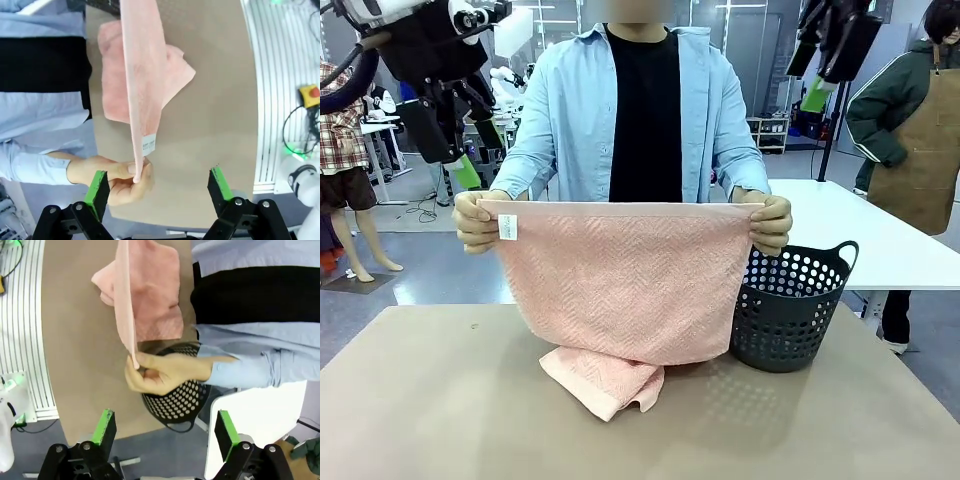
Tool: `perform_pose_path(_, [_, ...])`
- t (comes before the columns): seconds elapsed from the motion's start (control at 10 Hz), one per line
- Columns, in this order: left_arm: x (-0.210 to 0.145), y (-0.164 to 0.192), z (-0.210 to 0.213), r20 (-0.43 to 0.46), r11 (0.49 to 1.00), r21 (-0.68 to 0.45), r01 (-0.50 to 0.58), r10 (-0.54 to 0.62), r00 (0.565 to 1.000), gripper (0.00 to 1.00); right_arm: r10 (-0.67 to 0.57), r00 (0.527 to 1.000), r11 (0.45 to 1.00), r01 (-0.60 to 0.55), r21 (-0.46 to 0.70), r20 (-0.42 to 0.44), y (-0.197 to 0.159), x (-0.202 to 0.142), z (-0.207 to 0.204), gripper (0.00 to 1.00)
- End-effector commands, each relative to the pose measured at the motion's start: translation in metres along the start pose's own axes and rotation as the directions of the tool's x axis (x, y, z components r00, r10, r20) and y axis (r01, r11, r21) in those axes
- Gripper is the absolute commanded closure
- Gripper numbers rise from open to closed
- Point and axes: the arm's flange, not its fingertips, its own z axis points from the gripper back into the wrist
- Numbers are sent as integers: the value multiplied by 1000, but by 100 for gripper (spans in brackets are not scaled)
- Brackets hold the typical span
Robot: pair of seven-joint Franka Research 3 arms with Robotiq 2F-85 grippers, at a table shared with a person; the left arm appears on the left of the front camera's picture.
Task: Fold the towel.
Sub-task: Grab the top end of the 100 cm Hotel Towel extended by the human.
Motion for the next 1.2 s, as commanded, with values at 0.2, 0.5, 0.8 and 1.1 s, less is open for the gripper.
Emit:
perform_pose_path(0.2, [-7, 5, -12, 9, 994, 46, -94, 94, 996, 0, -83, 994, 996, 80, 45, 68, 20, 12, -46, 0])
perform_pose_path(0.5, [-8, 7, -3, 2, 997, 23, -77, 77, 997, 0, -38, 998, 999, 36, 39, 58, 7, 10, -30, 0])
perform_pose_path(0.8, [-8, 7, -6, 3, 997, 24, -79, 79, 997, 0, -47, 997, 998, 44, 45, 66, 9, 13, -34, 0])
perform_pose_path(1.1, [22, 18, -29, -67, 998, -47, -38, 35, 997, 0, -31, 999, 990, 26, 137, 38, -18, 37, -75, 0])
